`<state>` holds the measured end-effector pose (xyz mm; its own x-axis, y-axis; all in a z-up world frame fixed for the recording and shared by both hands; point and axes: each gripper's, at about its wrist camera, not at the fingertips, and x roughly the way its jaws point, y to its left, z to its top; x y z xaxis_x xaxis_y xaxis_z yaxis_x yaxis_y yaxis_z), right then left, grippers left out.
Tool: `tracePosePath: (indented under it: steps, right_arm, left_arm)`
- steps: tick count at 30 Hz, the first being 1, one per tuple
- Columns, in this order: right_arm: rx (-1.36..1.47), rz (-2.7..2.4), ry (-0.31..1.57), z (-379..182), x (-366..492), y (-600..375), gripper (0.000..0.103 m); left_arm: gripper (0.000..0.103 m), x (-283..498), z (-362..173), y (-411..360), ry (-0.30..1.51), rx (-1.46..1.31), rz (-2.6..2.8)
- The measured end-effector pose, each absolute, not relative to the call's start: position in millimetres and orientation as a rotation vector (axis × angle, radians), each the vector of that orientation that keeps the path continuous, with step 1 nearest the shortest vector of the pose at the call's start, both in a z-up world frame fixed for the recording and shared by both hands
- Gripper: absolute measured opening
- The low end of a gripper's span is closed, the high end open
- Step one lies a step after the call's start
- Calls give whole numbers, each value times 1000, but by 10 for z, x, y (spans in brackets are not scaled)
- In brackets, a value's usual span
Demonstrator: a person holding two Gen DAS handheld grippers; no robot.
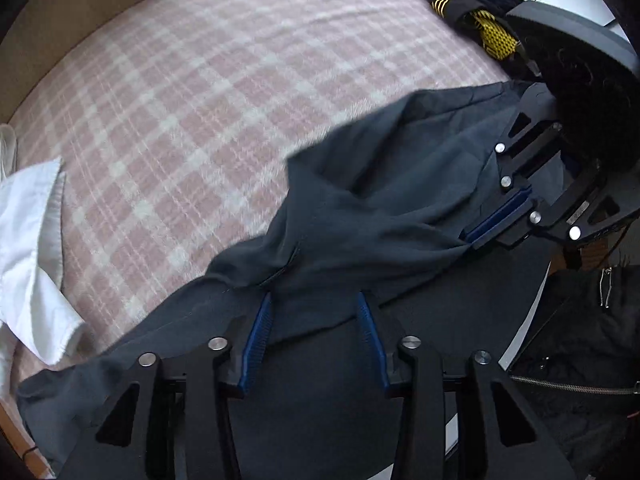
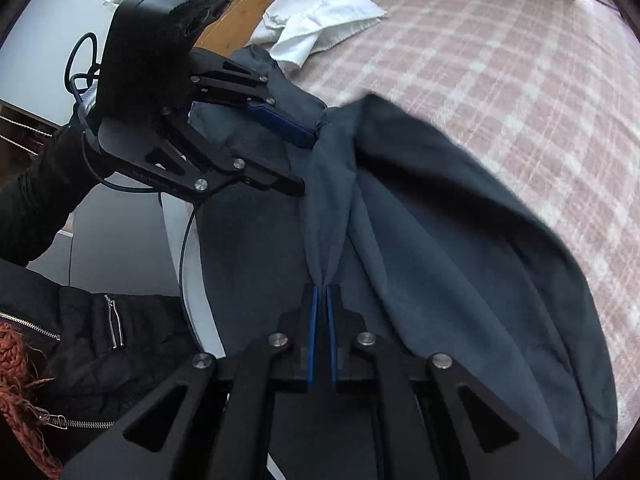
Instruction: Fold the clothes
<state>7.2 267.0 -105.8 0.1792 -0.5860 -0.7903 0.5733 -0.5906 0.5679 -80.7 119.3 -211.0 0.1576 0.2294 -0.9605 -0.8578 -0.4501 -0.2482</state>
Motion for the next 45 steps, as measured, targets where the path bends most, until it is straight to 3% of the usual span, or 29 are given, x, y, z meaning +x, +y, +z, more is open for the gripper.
tracePosePath:
  steps: [5, 9, 15, 18, 20, 26, 28, 31, 35, 36, 41, 45]
  right_arm:
    - [1516, -1656, -122, -823, -169, 2933, 10]
    - [1532, -1716, 47, -820, -360, 2726, 10]
    - [1547, -1588, 104, -1238, -683, 2135, 10]
    - [1446, -1528, -252, -1117, -1051, 2149, 9]
    - [1455, -1708, -359, -1032, -1417, 2404, 9]
    - [1587, -2030, -85, -788, -1727, 2926, 20]
    - [1506, -1957, -125, -659, -1590, 2942, 22]
    - [1459, -1830, -8, -702, -1267, 2520, 38]
    - [1527, -1757, 219, -1060, -953, 2123, 39]
    - [1549, -1793, 262, -1111, -954, 2122, 35]
    - [1458, -1916, 357, -671, -799, 1866, 37]
    - [1277, -1741, 380, -264, -302, 915, 42]
  left_arm:
    - [37, -766, -2099, 1046, 566, -1492, 1513]
    - [37, -774, -1941, 915, 499, -1479, 1567]
    - [41, -806, -1555, 411, 456, -1451, 1738]
    - [41, -850, -1454, 55, 417, -1479, 1832]
    - [42, -901, -1417, -202, 389, -1506, 1893]
    - [41, -904, -1439, -708, 305, -1577, 2019]
    - [42, -924, -1407, -897, 256, -1573, 2064]
    - [45, -979, -1341, -1201, 145, -1578, 2151]
    - [48, -1033, -1402, -1633, 85, -1642, 2262]
    - [48, -1017, -1422, -1731, 83, -1658, 2284]
    - [48, -856, -1546, -2173, -17, -1722, 2360]
    - [48, -580, -1542, -2385, -134, -1687, 2398]
